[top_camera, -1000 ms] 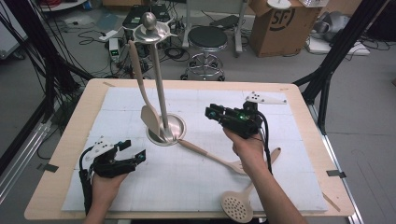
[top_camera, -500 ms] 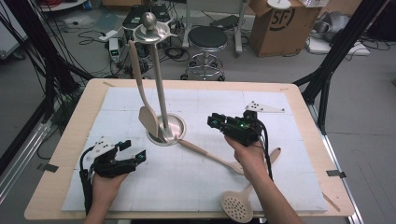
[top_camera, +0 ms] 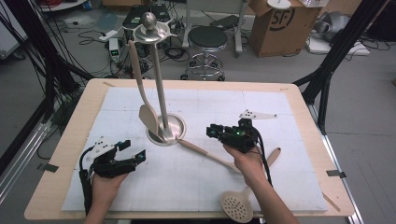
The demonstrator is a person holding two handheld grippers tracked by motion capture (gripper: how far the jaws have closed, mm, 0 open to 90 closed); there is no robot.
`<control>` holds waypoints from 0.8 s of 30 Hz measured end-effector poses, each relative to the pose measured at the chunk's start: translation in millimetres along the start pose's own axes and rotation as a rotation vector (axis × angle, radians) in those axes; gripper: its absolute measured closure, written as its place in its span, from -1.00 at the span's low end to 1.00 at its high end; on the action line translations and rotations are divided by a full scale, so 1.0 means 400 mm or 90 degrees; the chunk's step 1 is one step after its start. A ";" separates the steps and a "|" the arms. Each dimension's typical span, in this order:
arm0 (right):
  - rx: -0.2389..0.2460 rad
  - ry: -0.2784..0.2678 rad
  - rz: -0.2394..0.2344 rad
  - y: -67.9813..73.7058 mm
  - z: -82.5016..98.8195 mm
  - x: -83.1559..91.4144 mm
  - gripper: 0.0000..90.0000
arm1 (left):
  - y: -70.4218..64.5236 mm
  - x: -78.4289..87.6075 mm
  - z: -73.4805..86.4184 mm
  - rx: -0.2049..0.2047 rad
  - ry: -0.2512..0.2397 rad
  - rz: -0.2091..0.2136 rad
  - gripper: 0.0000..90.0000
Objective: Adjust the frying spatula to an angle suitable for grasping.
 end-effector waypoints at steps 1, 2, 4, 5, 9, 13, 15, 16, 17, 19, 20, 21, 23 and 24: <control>-0.002 0.006 0.000 -0.002 0.004 -0.003 0.47 | 0.000 0.000 0.000 0.000 0.000 0.001 -0.50; 0.004 0.017 0.003 -0.005 0.011 -0.008 0.47 | 0.000 -0.001 0.000 -0.001 0.000 0.002 -0.50; 0.002 0.038 0.003 -0.008 0.021 -0.019 0.48 | -0.001 -0.001 0.000 -0.001 0.000 0.002 -0.50; -0.001 0.047 0.003 -0.010 0.026 -0.024 0.48 | -0.001 -0.001 0.000 -0.002 0.000 0.002 -0.50; -0.013 0.088 0.004 -0.025 0.052 -0.046 0.53 | -0.002 -0.001 0.000 -0.002 0.001 0.004 -0.50; -0.016 0.108 0.010 -0.036 0.072 -0.060 0.74 | -0.004 -0.001 0.000 -0.002 0.001 0.005 -0.50; -0.018 0.123 0.013 -0.039 0.083 -0.068 0.82 | -0.004 -0.001 0.000 -0.001 0.001 0.005 -0.50; -0.020 0.132 0.014 -0.041 0.087 -0.071 0.87 | -0.004 -0.001 0.000 -0.001 0.001 0.005 -0.50; -0.024 0.140 0.017 -0.043 0.092 -0.075 0.89 | -0.004 -0.001 0.000 0.000 0.000 0.005 -0.50; -0.028 0.154 0.021 -0.047 0.100 -0.082 0.97 | -0.004 -0.001 0.000 0.000 0.000 0.005 -0.50; -0.031 0.165 0.021 -0.049 0.105 -0.087 0.99 | -0.004 -0.001 0.000 0.000 0.000 0.005 -0.50; -0.033 0.178 0.023 -0.050 0.111 -0.093 1.00 | -0.005 -0.001 0.000 0.000 0.000 0.005 -0.50; -0.035 0.198 0.021 -0.052 0.121 -0.104 1.00 | -0.005 -0.001 0.000 0.000 0.000 0.006 -0.50; -0.037 0.206 0.019 -0.052 0.125 -0.110 1.00 | -0.005 -0.001 0.000 0.000 0.000 0.006 -0.50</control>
Point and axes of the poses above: each handheld gripper's, and its own axes: x roughly backward along the jaws, z roughly out of its underside, y roughly to its left, the point moved 4 cm from there along -x, roughly forward along the jaws, and after that the axes turned 1 degree about x, right-handed, at the moved point
